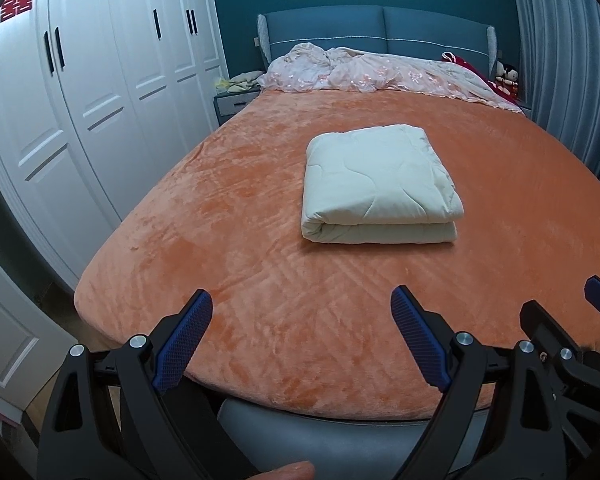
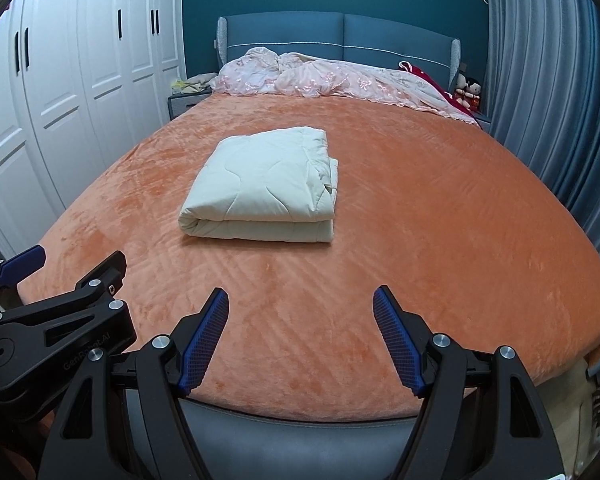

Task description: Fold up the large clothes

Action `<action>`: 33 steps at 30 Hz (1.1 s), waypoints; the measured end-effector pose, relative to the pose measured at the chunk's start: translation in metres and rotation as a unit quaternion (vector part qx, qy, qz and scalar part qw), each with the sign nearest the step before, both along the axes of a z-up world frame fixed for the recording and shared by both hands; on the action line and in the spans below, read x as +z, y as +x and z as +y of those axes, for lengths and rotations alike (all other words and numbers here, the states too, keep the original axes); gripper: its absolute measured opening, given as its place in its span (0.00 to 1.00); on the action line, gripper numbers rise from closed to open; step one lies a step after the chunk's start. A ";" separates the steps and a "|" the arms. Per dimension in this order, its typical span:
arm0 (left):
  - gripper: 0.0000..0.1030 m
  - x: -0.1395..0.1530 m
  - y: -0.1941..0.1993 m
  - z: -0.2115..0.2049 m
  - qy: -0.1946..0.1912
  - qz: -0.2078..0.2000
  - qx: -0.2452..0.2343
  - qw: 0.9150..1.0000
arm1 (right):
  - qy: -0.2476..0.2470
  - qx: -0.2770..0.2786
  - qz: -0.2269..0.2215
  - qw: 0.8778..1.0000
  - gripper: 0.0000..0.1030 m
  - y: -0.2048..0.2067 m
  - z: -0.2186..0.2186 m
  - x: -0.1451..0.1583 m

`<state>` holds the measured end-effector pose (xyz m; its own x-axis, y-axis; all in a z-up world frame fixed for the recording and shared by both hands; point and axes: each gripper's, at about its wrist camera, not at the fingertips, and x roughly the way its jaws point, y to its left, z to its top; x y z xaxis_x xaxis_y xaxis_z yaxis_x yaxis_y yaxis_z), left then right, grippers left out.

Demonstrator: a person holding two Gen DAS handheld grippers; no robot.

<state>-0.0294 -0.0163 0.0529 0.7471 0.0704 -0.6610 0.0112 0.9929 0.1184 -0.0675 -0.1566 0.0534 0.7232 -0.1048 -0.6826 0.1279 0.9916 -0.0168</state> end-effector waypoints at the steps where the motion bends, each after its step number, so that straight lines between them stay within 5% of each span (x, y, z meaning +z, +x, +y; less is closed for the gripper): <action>1: 0.86 -0.001 0.001 0.000 0.000 0.001 -0.001 1.000 | 0.000 0.000 0.000 1.000 0.70 0.000 0.000 -0.001; 33: 0.80 -0.008 0.007 0.006 -0.002 0.008 -0.013 1.000 | -0.004 -0.015 0.010 1.000 0.71 0.003 0.005 -0.008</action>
<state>-0.0224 -0.0099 0.0446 0.7374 0.0484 -0.6737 0.0384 0.9928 0.1134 -0.0648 -0.1516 0.0457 0.7062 -0.1318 -0.6957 0.1579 0.9871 -0.0268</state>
